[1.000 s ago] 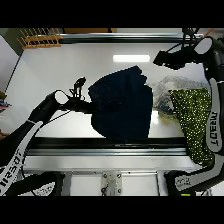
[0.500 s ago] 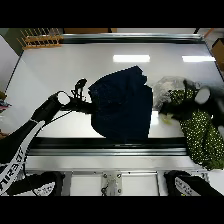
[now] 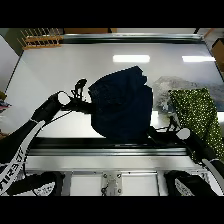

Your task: Fold the clothes and pants, and hang the long-sleeved shirts on hangers.

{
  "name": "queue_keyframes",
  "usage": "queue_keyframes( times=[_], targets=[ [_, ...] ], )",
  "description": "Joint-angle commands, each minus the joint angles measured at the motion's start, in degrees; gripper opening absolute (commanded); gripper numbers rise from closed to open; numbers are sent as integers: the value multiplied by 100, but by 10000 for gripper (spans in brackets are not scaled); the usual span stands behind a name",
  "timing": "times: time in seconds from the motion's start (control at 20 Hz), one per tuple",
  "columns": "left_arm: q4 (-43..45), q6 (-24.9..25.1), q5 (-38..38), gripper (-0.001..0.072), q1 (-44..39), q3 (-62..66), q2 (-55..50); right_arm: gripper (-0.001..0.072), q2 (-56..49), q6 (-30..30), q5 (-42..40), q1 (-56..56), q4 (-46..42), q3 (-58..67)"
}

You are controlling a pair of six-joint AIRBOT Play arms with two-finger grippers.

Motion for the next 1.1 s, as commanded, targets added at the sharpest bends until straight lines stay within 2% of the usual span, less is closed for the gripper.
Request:
queue_keyframes(
  times=[0.0,0.1,0.15,0.3,0.35,0.45,0.5,0.65,0.75,0.9,1.05],
  targets=[
    [7,0,0,34,-2,-2,-2,643,-299,-52,-1108,708,964,-175],
    [9,0,0,34,-2,-2,-2,641,-398,-50,-1523,999,1211,-173],
    [9,0,0,34,0,-2,-2,562,-409,-55,-1620,1078,1224,-160],
    [11,0,-2,34,0,-2,-2,123,-404,-463,-1663,1049,1178,-57],
    [9,0,-4,34,17,-2,7,20,-391,-756,-1641,990,1174,28],
    [2,-4,15,34,122,2,212,19,-275,-1143,-1307,640,929,442],
    [7,-13,4,33,236,52,450,19,-170,-1239,-916,350,529,817],
    [-72,-323,-444,34,590,778,1401,18,146,-1419,953,-577,-922,2872],
    [-365,-431,-647,34,623,1504,2118,18,321,-1770,1878,-905,-994,4551],
    [-472,-494,-238,34,184,2323,3082,19,369,-1766,2455,-927,-988,6894],
    [-435,-522,260,33,-402,2750,3759,19,369,-1764,2452,-896,-992,8583]
  ],
)
